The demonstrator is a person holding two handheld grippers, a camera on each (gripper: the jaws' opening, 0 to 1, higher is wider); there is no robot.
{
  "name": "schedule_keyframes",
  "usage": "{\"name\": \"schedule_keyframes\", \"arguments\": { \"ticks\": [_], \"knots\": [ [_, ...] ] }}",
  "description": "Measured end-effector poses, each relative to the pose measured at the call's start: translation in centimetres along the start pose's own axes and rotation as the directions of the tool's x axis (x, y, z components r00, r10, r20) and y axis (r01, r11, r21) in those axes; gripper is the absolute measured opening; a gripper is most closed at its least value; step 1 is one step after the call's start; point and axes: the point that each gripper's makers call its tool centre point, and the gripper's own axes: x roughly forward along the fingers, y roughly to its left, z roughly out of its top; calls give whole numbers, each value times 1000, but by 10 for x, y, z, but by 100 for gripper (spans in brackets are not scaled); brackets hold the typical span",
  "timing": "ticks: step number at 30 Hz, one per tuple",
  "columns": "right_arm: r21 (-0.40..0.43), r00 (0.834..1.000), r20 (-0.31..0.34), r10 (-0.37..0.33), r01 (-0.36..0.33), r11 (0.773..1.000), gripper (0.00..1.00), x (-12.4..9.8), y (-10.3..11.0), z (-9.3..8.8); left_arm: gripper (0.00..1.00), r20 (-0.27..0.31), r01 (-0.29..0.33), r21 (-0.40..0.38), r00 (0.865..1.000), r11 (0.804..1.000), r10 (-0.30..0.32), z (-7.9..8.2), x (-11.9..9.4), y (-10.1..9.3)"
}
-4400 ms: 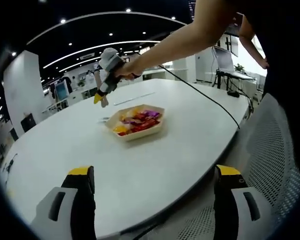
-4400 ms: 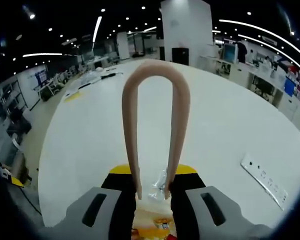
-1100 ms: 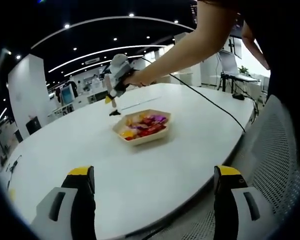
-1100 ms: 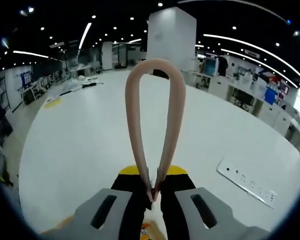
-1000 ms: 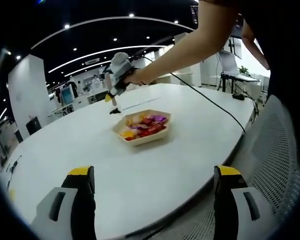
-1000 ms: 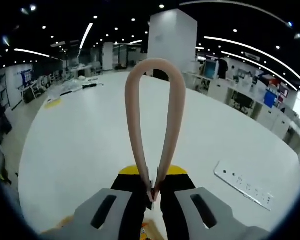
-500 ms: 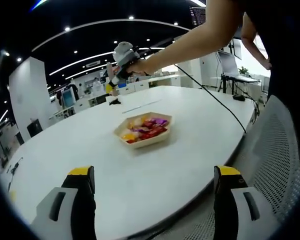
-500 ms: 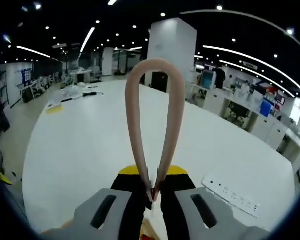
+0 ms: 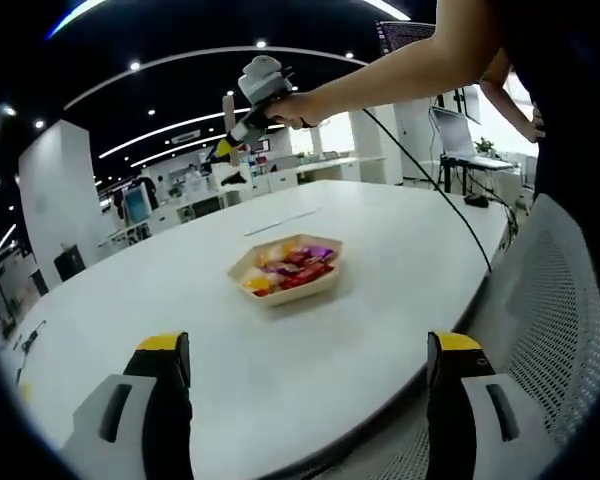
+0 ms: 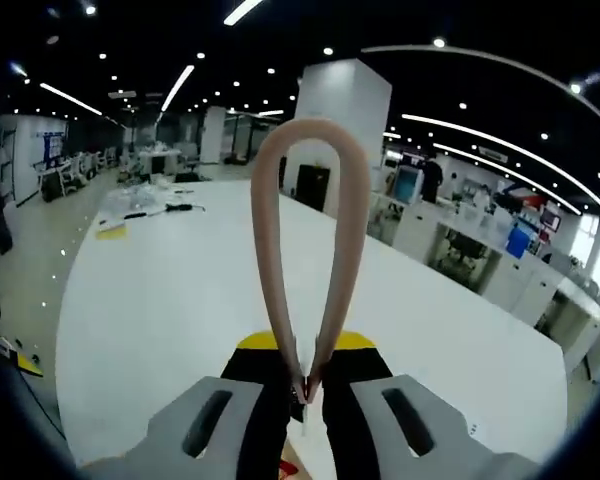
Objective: Place the target food into the container with the food tongs after gripping and lifting it, then release it inside without dropping or visibly crushing the food.
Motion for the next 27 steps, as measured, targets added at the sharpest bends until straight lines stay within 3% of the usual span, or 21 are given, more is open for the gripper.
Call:
{"name": "schedule_keyframes", "arguments": {
  "ticks": [12, 19, 27],
  "knots": [
    [-23, 998, 48, -34, 35, 999, 9, -53, 4, 22, 96, 19, -3, 8, 1000, 1000, 3, 2, -2, 0],
    [-30, 997, 75, -35, 37, 999, 12, -69, 9, 33, 95, 23, -1, 11, 1000, 1000, 1, 4, -2, -1],
    [-25, 996, 77, -38, 40, 999, 14, -79, 10, 32, 95, 22, 1, 12, 1000, 1000, -1, 4, -2, -2]
  ]
}}
